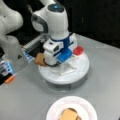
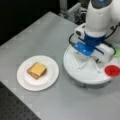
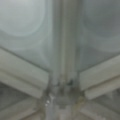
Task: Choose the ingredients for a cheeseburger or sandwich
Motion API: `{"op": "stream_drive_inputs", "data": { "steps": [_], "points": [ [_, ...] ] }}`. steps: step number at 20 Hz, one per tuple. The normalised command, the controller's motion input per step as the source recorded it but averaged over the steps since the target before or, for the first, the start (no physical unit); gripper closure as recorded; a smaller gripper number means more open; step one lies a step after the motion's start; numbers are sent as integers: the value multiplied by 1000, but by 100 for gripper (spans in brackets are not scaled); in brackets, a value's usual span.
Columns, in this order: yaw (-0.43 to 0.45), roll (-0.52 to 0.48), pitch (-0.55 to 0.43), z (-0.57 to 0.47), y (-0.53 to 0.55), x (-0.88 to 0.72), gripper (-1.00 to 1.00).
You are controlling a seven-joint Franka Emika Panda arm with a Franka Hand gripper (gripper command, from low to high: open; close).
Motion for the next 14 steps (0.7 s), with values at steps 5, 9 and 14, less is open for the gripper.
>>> {"op": "stream_drive_inputs", "data": {
  "steps": [5,9,14],
  "points": [
    [13,55,-233,-128,29,-269,-100],
    [23,70,-242,-154,43,-297,-100],
    [55,80,-250,-178,-4,-346,-100]
  ]
}}
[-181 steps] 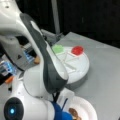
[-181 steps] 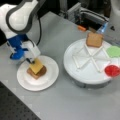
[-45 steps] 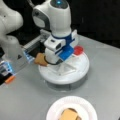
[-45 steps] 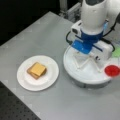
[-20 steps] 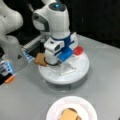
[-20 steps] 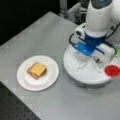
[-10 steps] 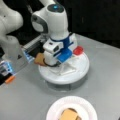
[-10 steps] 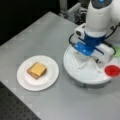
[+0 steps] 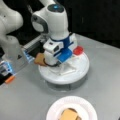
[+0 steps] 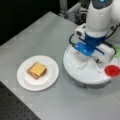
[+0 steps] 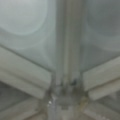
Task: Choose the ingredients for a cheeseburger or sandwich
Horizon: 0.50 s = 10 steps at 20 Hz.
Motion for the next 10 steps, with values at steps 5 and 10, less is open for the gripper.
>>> {"op": "stream_drive_inputs", "data": {
  "steps": [5,10],
  "points": [
    [101,91,-283,-223,-66,-357,-100],
    [110,121,-287,-208,-108,-328,-100]
  ]
}}
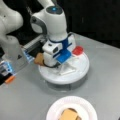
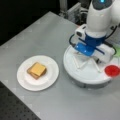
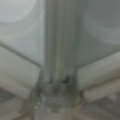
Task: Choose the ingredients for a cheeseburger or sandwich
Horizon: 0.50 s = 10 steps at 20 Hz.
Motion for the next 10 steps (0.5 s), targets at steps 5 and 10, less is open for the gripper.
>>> {"op": "stream_drive_inputs", "data": {
  "steps": [5,10],
  "points": [
    [84,134,-250,-163,-91,-318,-100],
    [84,173,-215,-139,-48,-369,-100]
  ]
}}
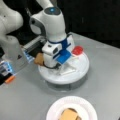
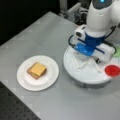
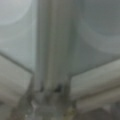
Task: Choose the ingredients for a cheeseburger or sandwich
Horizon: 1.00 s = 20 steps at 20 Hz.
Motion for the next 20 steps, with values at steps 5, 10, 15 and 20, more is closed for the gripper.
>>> {"op": "stream_drive_inputs", "data": {
  "steps": [5,10,15,20],
  "points": [
    [194,197,-189,-114,-77,-399,-100],
    [181,206,-137,-96,-151,-427,-100],
    [97,132,-165,-135,-114,-395,-100],
    [40,37,-183,-184,-66,-368,-100]
  ]
}}
